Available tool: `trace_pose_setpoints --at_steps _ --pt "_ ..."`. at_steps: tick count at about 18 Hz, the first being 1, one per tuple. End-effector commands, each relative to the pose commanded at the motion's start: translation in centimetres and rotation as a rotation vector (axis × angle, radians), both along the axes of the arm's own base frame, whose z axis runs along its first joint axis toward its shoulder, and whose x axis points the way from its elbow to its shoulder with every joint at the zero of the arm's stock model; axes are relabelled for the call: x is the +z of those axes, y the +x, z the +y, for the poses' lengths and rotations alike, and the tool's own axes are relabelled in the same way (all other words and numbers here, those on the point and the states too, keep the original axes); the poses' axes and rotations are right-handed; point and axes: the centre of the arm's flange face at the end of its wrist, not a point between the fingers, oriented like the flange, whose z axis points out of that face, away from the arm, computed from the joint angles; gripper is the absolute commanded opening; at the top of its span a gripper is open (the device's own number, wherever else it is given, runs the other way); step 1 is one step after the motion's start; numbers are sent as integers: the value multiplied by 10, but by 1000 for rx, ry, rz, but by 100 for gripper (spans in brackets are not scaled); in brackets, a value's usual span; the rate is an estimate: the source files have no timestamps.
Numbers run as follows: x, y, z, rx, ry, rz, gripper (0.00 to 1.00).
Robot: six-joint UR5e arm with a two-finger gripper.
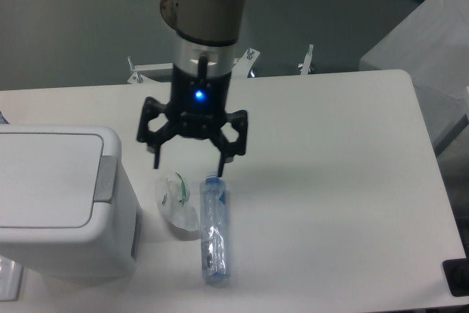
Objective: Open the trash can
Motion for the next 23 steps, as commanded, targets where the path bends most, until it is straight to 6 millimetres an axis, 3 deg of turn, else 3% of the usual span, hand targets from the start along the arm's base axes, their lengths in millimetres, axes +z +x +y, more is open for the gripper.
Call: trace_pose_setpoints --at_steps 8,23 --pt "-15 15 7 20 2 -64 100" --pt "-31 18 18 23 -20 -91 100"
